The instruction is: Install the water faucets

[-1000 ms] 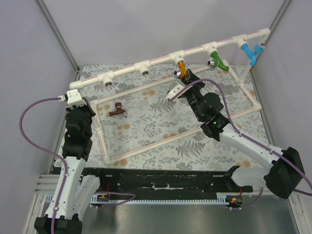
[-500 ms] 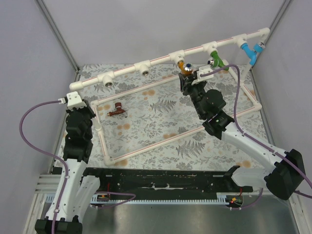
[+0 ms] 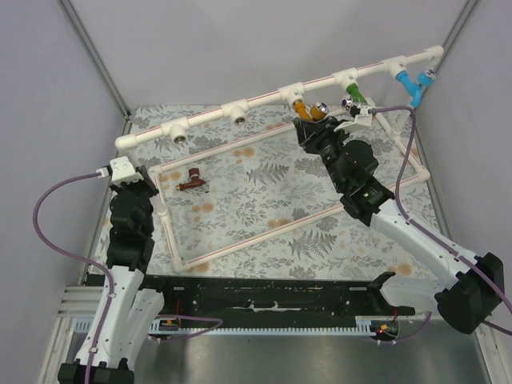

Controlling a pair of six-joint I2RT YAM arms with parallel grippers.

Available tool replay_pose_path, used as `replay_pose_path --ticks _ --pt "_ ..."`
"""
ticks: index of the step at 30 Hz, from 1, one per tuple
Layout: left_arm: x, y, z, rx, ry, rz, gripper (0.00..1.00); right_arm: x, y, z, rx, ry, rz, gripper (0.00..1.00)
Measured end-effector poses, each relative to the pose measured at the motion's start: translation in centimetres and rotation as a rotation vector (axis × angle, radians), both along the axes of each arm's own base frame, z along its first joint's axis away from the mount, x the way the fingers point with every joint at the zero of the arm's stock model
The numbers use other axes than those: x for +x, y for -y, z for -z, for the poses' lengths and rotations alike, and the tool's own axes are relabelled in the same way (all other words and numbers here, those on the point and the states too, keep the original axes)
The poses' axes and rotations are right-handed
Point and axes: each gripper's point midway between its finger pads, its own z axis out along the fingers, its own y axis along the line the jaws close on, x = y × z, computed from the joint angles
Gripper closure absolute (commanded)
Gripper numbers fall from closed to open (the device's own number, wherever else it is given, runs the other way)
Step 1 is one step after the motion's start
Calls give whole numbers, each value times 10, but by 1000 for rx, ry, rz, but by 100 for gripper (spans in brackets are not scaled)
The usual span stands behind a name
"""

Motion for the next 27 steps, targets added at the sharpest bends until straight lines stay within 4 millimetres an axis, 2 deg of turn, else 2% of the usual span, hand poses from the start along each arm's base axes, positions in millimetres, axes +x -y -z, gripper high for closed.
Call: replay_pose_path --ticks 23,24,27 --pt "-1 2 1 6 16 -2 98 -7 -10 -8 587 -294 -188 100" --pt "-2 2 0 7 18 -2 98 -7 -11 -9 599 -299 -191 98" --pt "-2 2 1 7 17 -3 98 -8 -11 -9 609 -302 -192 82"
